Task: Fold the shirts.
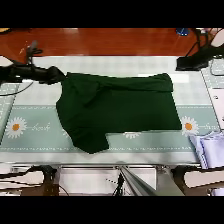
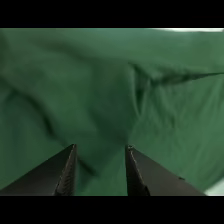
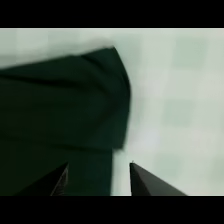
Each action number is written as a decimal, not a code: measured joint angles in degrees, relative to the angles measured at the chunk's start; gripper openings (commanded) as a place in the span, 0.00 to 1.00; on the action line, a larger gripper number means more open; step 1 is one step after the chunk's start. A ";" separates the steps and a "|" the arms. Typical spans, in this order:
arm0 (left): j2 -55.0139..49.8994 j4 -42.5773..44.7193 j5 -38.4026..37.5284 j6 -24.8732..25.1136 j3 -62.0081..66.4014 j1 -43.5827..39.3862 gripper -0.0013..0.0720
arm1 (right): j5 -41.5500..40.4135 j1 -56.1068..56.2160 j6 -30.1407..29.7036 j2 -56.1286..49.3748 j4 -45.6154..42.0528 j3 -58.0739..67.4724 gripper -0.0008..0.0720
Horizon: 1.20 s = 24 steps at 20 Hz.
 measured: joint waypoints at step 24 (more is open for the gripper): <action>12.15 4.50 -3.82 -4.94 -41.62 8.46 0.84 | 7.17 -23.43 -9.46 17.38 20.37 -31.06 0.82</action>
